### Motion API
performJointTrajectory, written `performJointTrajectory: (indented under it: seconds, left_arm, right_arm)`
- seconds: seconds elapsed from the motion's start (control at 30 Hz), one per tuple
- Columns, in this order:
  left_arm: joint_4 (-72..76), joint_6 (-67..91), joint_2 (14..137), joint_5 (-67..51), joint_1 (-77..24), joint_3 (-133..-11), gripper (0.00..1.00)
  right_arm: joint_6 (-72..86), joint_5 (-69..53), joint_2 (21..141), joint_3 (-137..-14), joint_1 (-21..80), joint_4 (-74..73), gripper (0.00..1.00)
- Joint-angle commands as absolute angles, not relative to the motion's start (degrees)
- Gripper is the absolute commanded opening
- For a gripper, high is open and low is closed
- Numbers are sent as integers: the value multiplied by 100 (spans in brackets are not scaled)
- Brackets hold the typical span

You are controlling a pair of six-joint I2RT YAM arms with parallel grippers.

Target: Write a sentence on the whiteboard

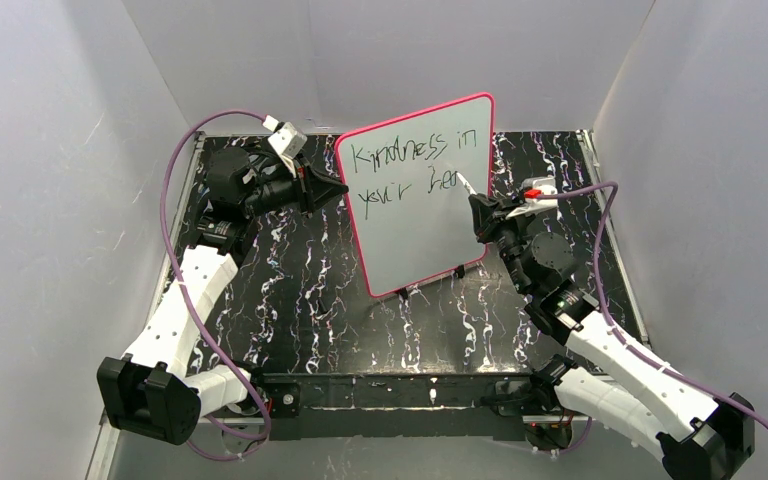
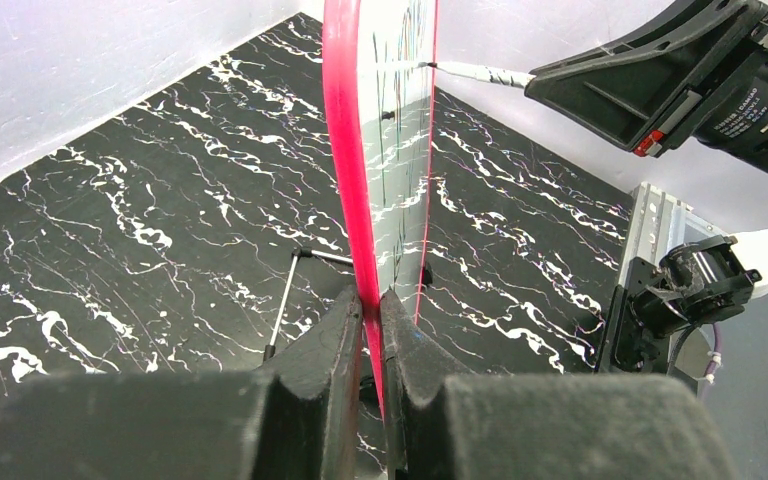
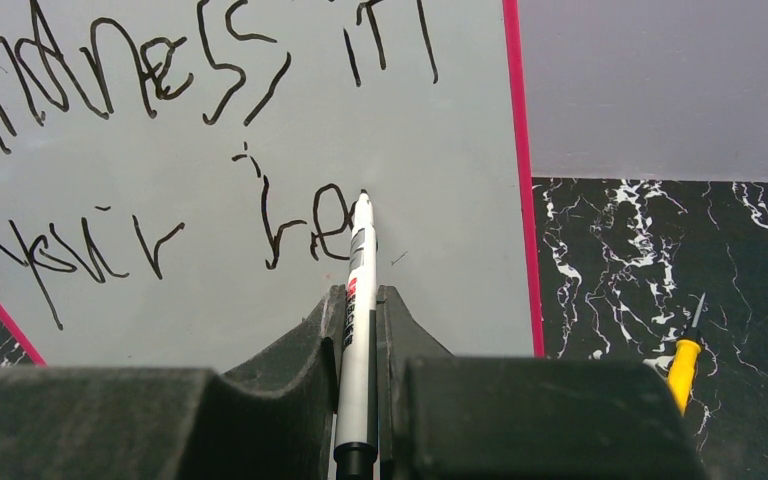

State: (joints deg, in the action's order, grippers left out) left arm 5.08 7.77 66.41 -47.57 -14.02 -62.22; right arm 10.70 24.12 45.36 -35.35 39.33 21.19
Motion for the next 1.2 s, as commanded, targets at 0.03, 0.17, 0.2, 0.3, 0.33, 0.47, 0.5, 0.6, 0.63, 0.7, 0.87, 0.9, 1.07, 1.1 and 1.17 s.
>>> performJointTrajectory:
  seconds: [0.03, 0.17, 0.2, 0.3, 0.33, 0.47, 0.5, 0.6, 0.63, 0.7, 0.87, 0.9, 1.07, 1.1, 1.17]
  left_arm:
    - [325, 748, 6550, -4955, -1476, -6173, 0]
    - [325, 749, 6549, -4957, -1476, -6170, 0]
    - [325, 753, 6550, -4957, -1477, -6170, 0]
    - [325, 756, 6550, -4957, -1474, -6170, 0]
    - [325, 754, 6555, -4957, -1472, -6170, 0]
    - [325, 758, 6549, -4957, -1475, -6174, 0]
    - [328, 756, 6548, -4957, -1476, -6173, 0]
    - [325, 762, 6541, -4957, -1475, -6172, 0]
    - [325, 758, 6535, -4957, -1471, -6172, 0]
    - [325, 758, 6535, -4957, -1473, -6168, 0]
    - [334, 757, 6504, -4957, -1477, -6159, 0]
    - [334, 758, 6504, -4957, -1473, -6154, 0]
    - [334, 758, 6484, -4958, -1474, -6155, 0]
    - [334, 761, 6483, -4957, -1473, -6153, 0]
    - [334, 761, 6478, -4957, -1471, -6144, 0]
  right_arm:
    - [1042, 2529, 4477, -3669, 3908, 2373, 1]
    - [1168, 2557, 4400, -3500, 3908, 2199, 1]
    - [1195, 2558, 4378, -3459, 3910, 2159, 1]
    - [1289, 2558, 4339, -3350, 3909, 2057, 1]
    - [1318, 2562, 4335, -3308, 3911, 2023, 1]
    - [1386, 2606, 4277, -3200, 3905, 1928, 1]
    - [1384, 2629, 4266, -3189, 3910, 1907, 1]
    - [1357, 2741, 4233, -3200, 3905, 1864, 1]
    - [1335, 2762, 4235, -3218, 3905, 1856, 1]
    - [1291, 2788, 4245, -3249, 3905, 1852, 1]
    - [1209, 2852, 4255, -3289, 3906, 1854, 1]
    - [1195, 2868, 4254, -3294, 3911, 1854, 1]
    - [1072, 2923, 4276, -3421, 3904, 1828, 1]
    - [1038, 2931, 4284, -3450, 3906, 1828, 1]
    - [974, 2944, 4295, -3512, 3903, 1822, 1]
